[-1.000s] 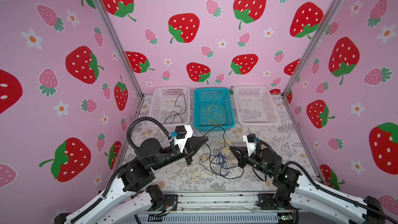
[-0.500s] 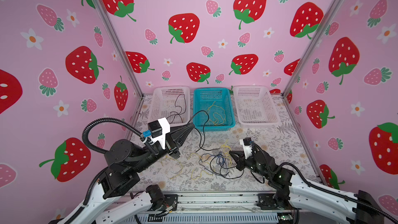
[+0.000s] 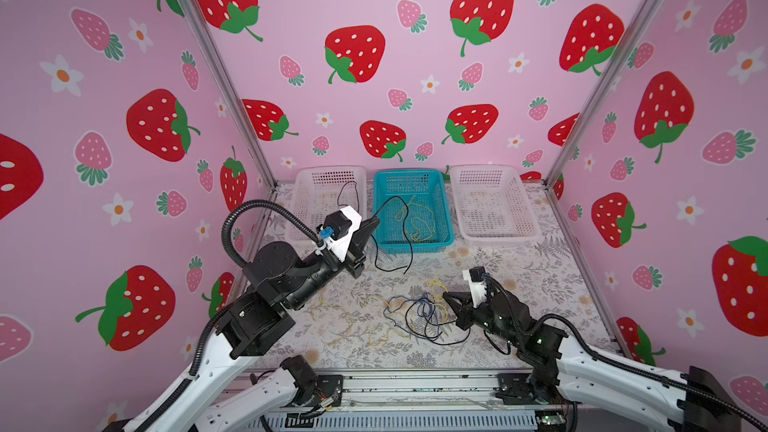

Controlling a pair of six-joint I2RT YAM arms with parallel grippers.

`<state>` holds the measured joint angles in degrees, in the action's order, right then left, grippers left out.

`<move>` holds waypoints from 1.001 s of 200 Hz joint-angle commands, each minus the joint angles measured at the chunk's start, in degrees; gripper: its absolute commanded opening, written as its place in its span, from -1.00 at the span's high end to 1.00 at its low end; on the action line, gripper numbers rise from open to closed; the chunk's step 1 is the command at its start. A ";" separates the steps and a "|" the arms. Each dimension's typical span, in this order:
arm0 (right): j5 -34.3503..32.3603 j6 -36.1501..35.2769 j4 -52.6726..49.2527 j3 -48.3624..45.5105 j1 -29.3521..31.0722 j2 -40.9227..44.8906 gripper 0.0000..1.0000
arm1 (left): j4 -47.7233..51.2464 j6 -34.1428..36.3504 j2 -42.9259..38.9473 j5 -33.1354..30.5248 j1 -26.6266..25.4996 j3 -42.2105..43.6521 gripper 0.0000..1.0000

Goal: Untangle the cables
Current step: 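Carry the black wire with the left gripper to the white basket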

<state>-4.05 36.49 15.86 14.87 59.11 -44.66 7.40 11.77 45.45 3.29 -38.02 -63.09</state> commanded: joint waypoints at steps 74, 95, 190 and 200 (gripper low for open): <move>-0.21 1.48 0.58 -2.10 -0.22 2.80 1.00 | -17.83 -6.25 9.97 2.30 20.69 3.51 1.00; 0.23 1.26 0.50 -2.39 -0.22 3.23 1.00 | -20.74 -7.72 13.25 0.31 23.24 3.41 1.00; 0.71 0.68 -0.46 -2.57 -0.23 3.80 1.00 | -25.04 -9.83 22.60 -2.91 29.57 1.70 1.00; 0.80 0.69 -0.55 -2.52 -0.16 3.72 1.00 | -25.40 -9.86 23.07 -3.28 30.14 2.26 1.00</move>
<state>-3.60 36.80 15.44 12.82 59.11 -41.36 -13.91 1.67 68.01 1.85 -9.15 -59.94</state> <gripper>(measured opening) 0.053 0.060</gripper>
